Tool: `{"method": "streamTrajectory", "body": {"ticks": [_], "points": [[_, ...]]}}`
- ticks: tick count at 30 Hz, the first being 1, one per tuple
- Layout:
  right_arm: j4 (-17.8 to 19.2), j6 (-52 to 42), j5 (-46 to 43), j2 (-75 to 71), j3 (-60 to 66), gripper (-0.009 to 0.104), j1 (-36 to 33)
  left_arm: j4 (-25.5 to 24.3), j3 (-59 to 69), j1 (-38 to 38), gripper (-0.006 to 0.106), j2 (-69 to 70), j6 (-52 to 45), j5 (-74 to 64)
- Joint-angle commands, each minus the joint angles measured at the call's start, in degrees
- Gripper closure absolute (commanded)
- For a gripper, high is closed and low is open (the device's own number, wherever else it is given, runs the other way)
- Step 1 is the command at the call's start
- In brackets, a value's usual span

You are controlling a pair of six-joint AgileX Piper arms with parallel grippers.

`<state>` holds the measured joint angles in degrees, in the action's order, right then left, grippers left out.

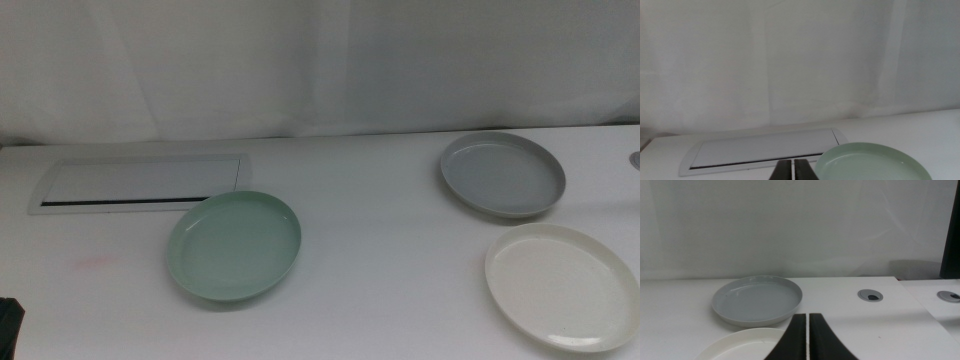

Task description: Stack the three bowls on top of each other.

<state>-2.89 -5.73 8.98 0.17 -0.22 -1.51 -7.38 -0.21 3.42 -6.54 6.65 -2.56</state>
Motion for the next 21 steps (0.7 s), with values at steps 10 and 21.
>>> {"method": "streamTrajectory", "body": {"ticks": [10, 21], "points": [[0.06, 1.89, -0.40, -1.97, 2.35, 0.098, -0.20, 0.23, 2.33, -0.04, 0.102, 0.27, 0.18, 1.81], [0.29, 1.89, -0.33, -1.97, 2.35, 0.098, -0.24, 0.71, 2.33, -0.04, 0.009, 0.16, 3.56, 3.83]]}}
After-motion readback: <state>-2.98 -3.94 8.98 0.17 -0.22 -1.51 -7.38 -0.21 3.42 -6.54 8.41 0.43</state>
